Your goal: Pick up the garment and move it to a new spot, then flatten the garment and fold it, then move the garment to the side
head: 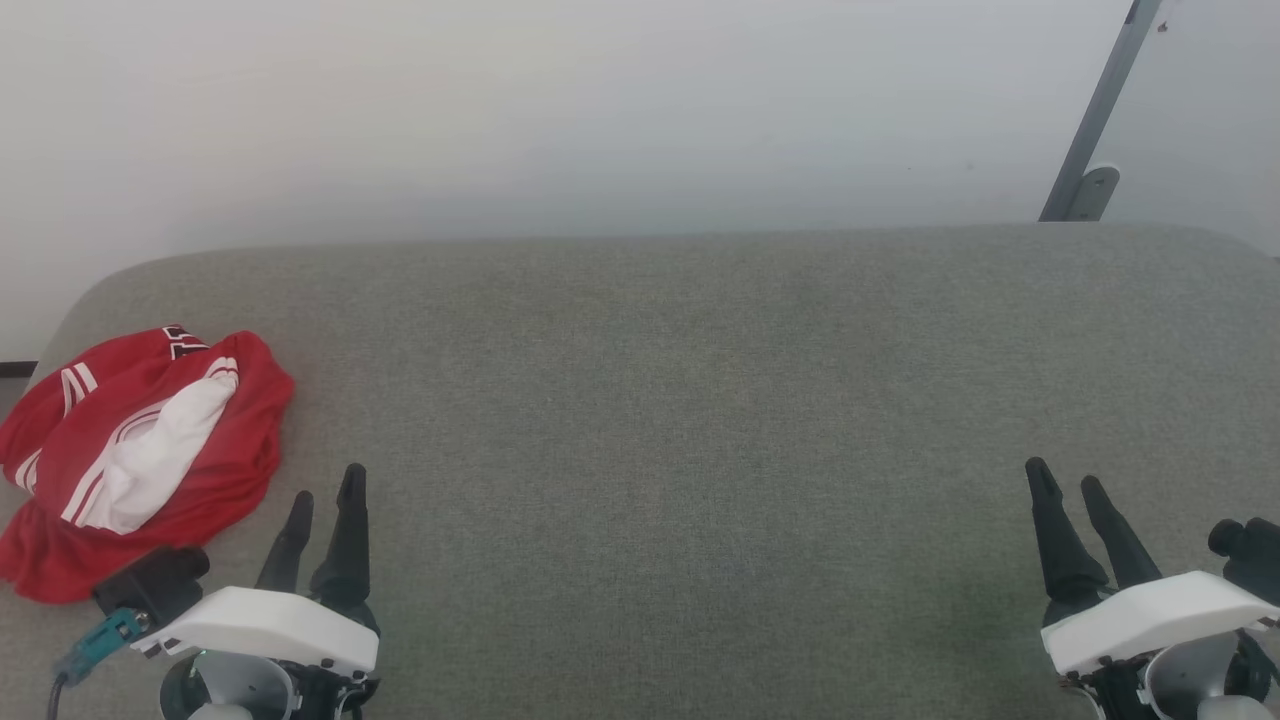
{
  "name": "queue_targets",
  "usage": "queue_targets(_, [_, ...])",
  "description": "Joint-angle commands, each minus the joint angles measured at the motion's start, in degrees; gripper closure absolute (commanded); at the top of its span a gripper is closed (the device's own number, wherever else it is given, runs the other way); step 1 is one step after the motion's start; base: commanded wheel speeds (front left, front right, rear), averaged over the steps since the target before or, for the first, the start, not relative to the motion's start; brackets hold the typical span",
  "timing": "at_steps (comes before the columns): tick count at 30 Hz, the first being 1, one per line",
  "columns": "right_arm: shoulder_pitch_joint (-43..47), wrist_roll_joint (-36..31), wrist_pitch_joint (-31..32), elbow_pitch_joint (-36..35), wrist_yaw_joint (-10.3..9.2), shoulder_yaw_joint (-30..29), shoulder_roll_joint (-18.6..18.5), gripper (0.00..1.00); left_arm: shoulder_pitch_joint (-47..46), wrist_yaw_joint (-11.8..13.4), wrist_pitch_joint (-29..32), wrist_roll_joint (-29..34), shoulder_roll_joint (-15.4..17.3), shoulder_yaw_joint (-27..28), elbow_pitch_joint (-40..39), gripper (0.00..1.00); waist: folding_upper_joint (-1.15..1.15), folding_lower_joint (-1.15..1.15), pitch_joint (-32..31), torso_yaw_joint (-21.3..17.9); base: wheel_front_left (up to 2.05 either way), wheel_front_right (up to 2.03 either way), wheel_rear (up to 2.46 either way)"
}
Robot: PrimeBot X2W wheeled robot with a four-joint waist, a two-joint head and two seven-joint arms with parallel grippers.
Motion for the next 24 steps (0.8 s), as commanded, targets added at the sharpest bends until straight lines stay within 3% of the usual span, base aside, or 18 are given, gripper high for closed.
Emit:
queue_targets(1, [-0.05,-0.95,-0.42,-0.72,0.02,0.04,-0.47,0.0,-0.96,-0.29,-0.39,1.26,0.28,0.16,-0.55,0.0,0.0,0.0,0.0,0.0,0.0,0.0,0.0])
queue_targets(24, [1.42,-13.8,-2.2,-3.3,0.03,0.37,-1.62,0.0,-0.38,-1.98,-3.81,16.23,-0.51,2.13,-0.61,0.0,0.0,0.0,-0.05,0.4,0.0,0.0,0.0])
